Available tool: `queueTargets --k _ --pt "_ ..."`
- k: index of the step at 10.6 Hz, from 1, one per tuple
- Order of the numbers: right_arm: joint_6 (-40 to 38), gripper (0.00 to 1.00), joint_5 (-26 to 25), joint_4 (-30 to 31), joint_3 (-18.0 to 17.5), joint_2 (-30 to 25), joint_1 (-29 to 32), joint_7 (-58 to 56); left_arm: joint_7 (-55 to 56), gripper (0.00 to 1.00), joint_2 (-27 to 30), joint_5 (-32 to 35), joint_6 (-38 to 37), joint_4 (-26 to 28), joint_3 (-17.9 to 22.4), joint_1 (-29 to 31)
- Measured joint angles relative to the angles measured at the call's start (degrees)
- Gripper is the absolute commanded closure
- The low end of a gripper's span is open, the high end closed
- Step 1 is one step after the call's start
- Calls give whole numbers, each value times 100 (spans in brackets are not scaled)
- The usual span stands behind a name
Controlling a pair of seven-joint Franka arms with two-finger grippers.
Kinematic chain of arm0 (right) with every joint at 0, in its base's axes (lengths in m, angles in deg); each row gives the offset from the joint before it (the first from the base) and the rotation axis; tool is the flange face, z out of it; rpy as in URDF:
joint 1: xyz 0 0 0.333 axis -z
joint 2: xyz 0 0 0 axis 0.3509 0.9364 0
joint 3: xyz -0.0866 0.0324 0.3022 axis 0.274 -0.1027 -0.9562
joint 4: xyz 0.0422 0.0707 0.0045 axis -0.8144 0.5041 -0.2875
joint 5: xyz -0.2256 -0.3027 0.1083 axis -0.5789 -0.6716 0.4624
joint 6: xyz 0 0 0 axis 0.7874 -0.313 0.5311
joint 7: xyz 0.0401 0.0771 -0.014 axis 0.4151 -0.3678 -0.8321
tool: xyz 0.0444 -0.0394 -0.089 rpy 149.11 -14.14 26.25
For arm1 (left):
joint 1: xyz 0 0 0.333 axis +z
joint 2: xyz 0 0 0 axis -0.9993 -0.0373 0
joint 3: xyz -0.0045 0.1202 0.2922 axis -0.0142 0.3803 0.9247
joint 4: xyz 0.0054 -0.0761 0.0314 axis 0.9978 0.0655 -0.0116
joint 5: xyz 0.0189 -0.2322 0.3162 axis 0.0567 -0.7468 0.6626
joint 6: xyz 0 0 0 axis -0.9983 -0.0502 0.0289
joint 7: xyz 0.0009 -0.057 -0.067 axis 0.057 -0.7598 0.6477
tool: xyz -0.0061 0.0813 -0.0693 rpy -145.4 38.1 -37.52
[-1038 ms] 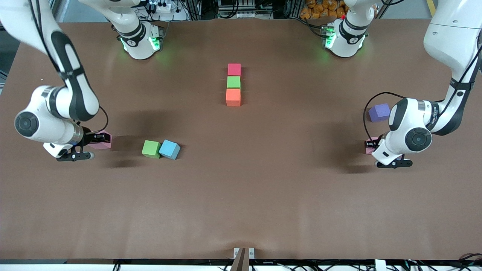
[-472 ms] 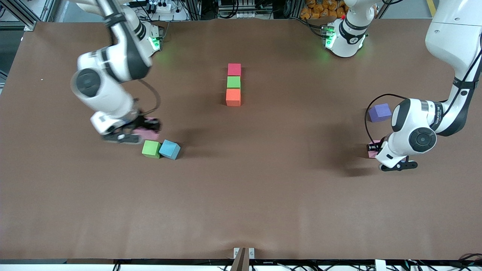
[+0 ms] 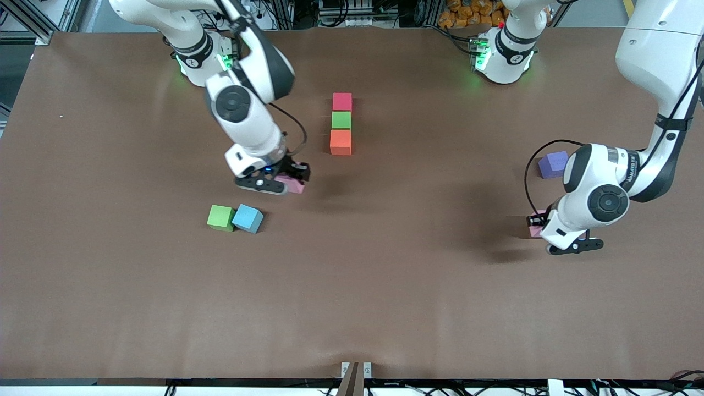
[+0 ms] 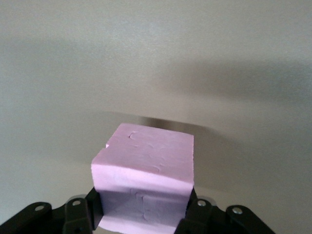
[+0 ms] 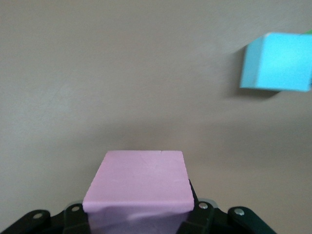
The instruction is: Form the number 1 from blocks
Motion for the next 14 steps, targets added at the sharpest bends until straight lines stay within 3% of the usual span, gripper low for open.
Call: queueTargets --k 6,14 --pt "643 43 242 -558 9 1272 -813 416 421 100 -104 -20 4 -23 -30 -199" --pt "50 43 244 -615 -113 1496 -1008 188 555 100 -196 -78 14 -106 -34 -280"
